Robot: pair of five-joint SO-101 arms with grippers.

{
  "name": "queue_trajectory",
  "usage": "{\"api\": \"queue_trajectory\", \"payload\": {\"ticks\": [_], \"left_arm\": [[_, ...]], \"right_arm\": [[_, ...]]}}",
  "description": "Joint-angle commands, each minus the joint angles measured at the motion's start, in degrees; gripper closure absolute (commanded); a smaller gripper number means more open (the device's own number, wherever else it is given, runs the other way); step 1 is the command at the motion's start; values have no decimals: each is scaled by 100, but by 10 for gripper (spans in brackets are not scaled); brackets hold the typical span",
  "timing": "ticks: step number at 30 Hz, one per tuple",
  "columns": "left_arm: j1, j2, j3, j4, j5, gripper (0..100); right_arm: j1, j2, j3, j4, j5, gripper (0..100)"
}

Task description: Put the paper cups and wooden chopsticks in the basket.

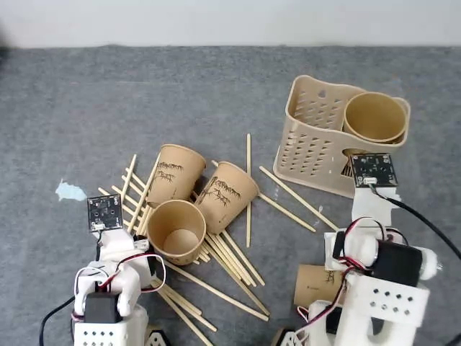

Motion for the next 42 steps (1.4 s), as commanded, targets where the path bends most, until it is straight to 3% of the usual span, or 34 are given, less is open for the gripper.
{"api": "queue_trajectory", "payload": {"ticks": [1, 7, 15, 22, 31, 37, 42], "left_arm": [[-44, -79, -57, 35, -44, 985], [-44, -79, -57, 35, -44, 985], [-44, -79, -57, 35, -44, 985], [-44, -79, -57, 35, -44, 985], [-44, -79, -57, 35, -44, 985], [-44, -79, -57, 35, -44, 985], [-44, -79, -57, 35, -44, 985]], "right_arm": [[-40, -40, -35, -84, -70, 809], [-31, 136, -44, -84, -70, 809], [-31, 1446, -132, -84, -79, 809], [-22, 1411, -624, -31, -79, 809], [233, 1446, -782, -40, -730, 808], [-549, 1455, -1231, -75, -905, 808], [-1903, 1481, -1829, -127, -1196, 808]]}}
